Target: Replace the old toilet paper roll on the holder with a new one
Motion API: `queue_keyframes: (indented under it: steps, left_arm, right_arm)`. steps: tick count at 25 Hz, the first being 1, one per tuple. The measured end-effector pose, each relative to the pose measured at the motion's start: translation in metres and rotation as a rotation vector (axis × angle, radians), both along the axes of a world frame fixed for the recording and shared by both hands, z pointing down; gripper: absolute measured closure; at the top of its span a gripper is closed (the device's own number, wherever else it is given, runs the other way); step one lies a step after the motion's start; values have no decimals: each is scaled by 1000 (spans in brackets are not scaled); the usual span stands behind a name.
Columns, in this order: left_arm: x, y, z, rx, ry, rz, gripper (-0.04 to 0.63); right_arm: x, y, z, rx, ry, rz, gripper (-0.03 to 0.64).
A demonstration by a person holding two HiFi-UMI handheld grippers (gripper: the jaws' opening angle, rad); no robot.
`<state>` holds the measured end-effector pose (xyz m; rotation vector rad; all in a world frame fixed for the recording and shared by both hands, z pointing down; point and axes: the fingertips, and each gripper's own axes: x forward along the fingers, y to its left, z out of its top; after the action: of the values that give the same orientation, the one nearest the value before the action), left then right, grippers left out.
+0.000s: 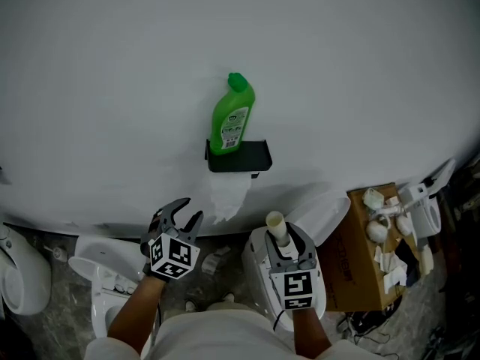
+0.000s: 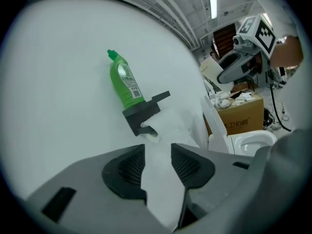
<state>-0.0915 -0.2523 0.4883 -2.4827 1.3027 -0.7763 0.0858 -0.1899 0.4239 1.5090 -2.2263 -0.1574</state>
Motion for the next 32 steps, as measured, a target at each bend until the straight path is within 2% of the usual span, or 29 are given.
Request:
queue_keyframes:
  steps: [5,7,11,15,23,27,32]
  left_arm:
    - [-19,5,-19,3,125,-40,570]
    - [-30,10,-34,21,177,-61,589]
    - [-62,20,-72,61,284,-139,589]
    - [-95,33,-100,119,366,-193,589]
    - [-145,67,-128,191,455,-292,591]
    - [-176,87,-131,204,475,-385,591]
    - [-204,116,-132,239,544,-511,589]
  right_arm:
    - [-16,0,-2,-10,-48,-55,431]
    - [-22,-3,-5,-13,-88,-79,431]
    - [-24,-12,-17,-12,-189,-95,428]
    - [-14,-21,-31,18,-236,-72,428]
    - [24,-27,-53,68,-277,-1,428]
    - [39,-30,-58,80,-282,25,428]
    - [47,-31,-66,94,-289,22,428]
